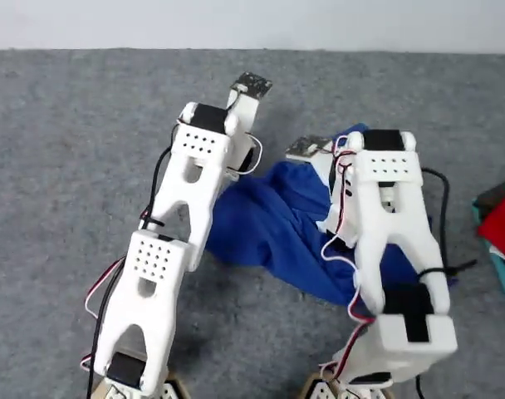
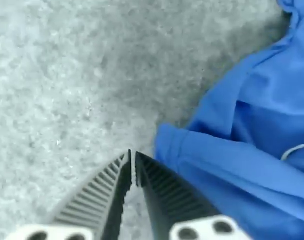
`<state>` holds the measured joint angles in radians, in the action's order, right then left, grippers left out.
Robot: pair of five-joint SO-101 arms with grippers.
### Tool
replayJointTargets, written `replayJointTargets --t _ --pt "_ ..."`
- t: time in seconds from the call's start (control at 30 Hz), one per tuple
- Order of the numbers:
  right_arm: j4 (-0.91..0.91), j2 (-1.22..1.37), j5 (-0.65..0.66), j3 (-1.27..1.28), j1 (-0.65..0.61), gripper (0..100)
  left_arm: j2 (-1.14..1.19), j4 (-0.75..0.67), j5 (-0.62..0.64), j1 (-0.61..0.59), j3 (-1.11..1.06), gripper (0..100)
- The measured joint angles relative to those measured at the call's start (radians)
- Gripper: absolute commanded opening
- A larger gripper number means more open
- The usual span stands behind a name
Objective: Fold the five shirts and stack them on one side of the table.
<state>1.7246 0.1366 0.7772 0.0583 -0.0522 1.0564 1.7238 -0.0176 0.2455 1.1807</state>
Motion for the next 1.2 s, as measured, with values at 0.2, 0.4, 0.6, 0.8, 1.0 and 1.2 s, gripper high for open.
replayJointTargets --t 0.2,0.4,0.6,0.8,1.0,1.2 --pt "-0.021 0.044 -0.002 0.000 0.032 0.9 -0.044 0.000 0.000 -0.006 -0.086 1" --pt "-0.008 0.034 0.000 0.000 0.029 1.0 -0.044 0.000 0.000 -0.005 -0.104 1" --pt "0.032 -0.100 0.114 0.081 0.170 1.0 -0.112 0.000 0.000 -0.005 -0.161 5" --pt "0.032 -0.318 0.411 0.345 0.420 1.0 -0.206 0.000 0.005 -0.005 -0.325 14" --pt "0.032 -0.526 0.695 0.508 0.712 0.9 -0.270 0.000 0.005 -0.005 -0.477 19" --pt "0.032 -0.654 0.913 0.511 0.922 0.9 -0.282 -0.031 0.038 -0.005 -0.483 19"
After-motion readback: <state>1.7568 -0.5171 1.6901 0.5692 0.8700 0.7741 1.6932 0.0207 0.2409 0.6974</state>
